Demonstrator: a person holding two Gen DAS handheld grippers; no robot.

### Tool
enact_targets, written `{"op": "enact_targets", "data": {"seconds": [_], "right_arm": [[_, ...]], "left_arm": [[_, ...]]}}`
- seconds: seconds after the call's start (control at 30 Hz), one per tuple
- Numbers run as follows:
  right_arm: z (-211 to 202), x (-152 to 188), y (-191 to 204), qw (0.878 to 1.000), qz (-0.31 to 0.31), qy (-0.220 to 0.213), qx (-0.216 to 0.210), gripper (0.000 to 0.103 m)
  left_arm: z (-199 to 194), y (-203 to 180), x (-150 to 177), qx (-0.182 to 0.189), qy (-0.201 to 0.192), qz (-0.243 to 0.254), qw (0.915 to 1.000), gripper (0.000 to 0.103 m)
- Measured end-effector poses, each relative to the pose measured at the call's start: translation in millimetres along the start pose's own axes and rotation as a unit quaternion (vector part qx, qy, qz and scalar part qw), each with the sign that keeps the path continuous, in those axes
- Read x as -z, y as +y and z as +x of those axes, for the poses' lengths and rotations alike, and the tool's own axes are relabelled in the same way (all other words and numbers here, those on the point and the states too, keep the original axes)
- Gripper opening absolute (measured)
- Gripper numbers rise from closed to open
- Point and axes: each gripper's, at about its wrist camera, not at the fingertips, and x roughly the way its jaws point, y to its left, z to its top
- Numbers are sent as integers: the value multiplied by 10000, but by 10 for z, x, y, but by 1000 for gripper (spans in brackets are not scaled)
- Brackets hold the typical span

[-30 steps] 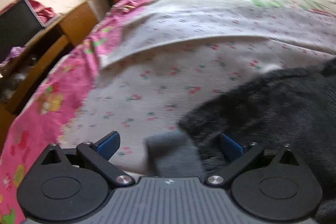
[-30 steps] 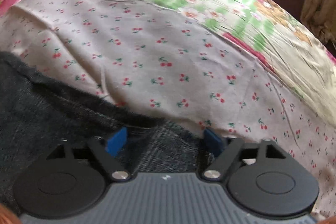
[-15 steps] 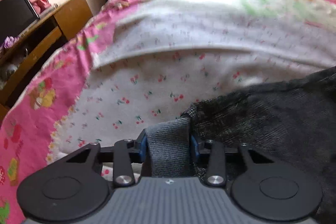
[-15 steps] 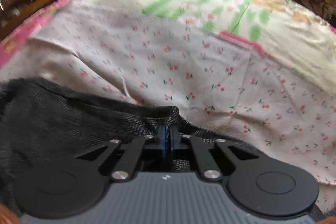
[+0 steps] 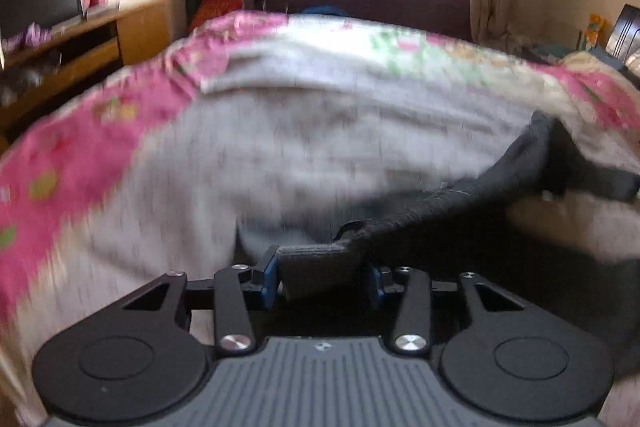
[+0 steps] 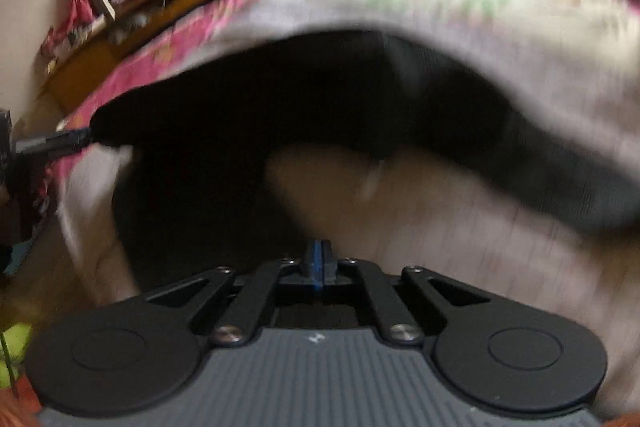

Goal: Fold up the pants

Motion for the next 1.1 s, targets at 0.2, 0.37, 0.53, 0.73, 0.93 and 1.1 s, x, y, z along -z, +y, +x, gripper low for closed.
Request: {"op": "enact_targets", "data": {"seconds": [0.2,0.37,0.53,0.73,0.93,1.1], "right_arm": [[380,-21,497,9774,-1805,-353,1047,15],[679,-237,887,8946,-3907,-837,2000,42],[1198,-359,1168,8002,-5544,-903,2103,60],[1755,-598,1268,7357,-6362,-722,2207,60],[1703,-861,1287,8094,-5539,-204,1942,1],[1190,-870,1473,8716,-4713,-42,1346,1]], "left_arm": [[205,-200,313,-280,256,170,9991,52],[167,-202,374,-345,91,396,9986,58],[237,-179,425,-321,118,336,9989,58],[283,-202,422,-359,84,635,9973,62],[371,-145,153,-686,-208,539,9960,46],[320,130,-306,-727,-729,56,9947,18]]}}
